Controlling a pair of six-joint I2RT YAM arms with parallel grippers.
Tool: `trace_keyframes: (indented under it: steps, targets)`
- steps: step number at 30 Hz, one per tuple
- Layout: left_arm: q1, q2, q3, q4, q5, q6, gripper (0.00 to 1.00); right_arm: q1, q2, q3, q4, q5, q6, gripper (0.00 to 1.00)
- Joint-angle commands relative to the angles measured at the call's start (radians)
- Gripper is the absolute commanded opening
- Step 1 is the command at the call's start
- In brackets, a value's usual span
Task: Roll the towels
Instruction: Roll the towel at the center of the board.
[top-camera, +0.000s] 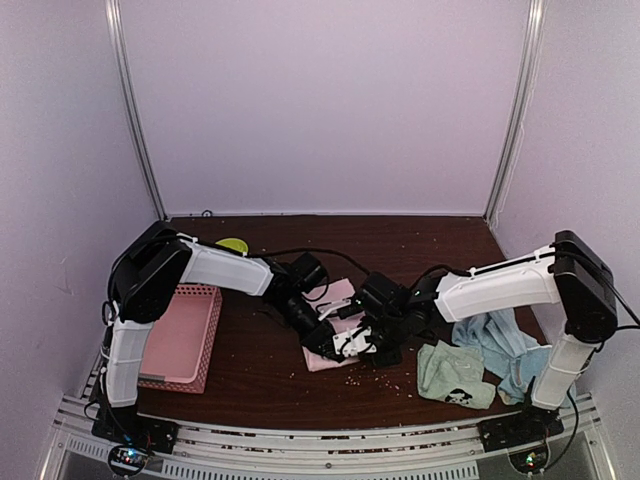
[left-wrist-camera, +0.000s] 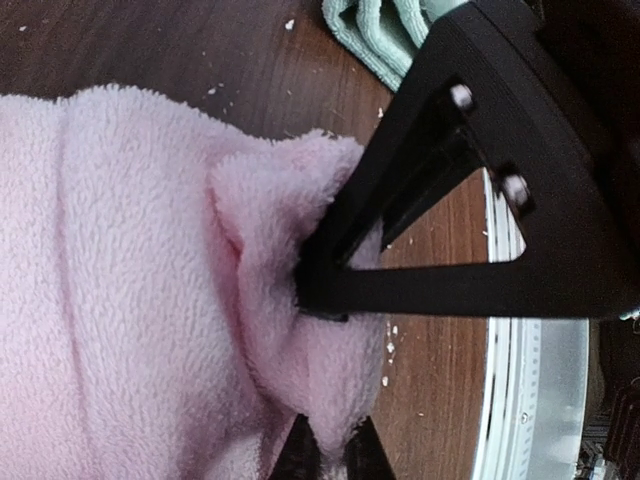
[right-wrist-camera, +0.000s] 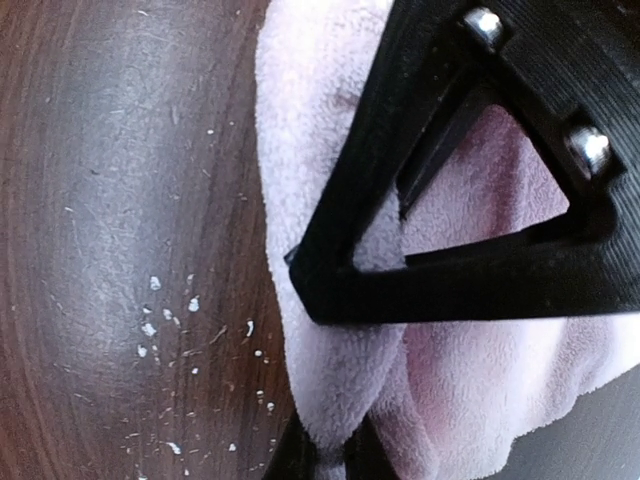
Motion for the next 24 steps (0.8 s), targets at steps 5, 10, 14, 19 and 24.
trace_keyframes:
  steps: [5,10,14,19,24]
  targets:
    - [0.036,0.008,-0.022,-0.074,0.118,-0.05,0.0,-0.121,0.095,0.143,-0.342,-0.242,0.031,0.0]
    - [0.05,0.014,-0.03,-0.06,0.177,-0.114,0.0,-0.17,0.229,0.3,-0.538,-0.344,0.029,0.0]
    - [0.063,0.031,-0.044,-0.053,0.148,-0.154,0.0,-0.202,0.333,0.398,-0.646,-0.413,-0.009,0.0]
    - [0.09,0.023,-0.082,-0.005,0.096,-0.208,0.13,-0.231,0.404,0.454,-0.684,-0.422,-0.012,0.0]
    - [0.117,-0.069,-0.131,0.055,0.018,-0.27,0.3,-0.233,0.42,0.476,-0.714,-0.427,-0.021,0.0]
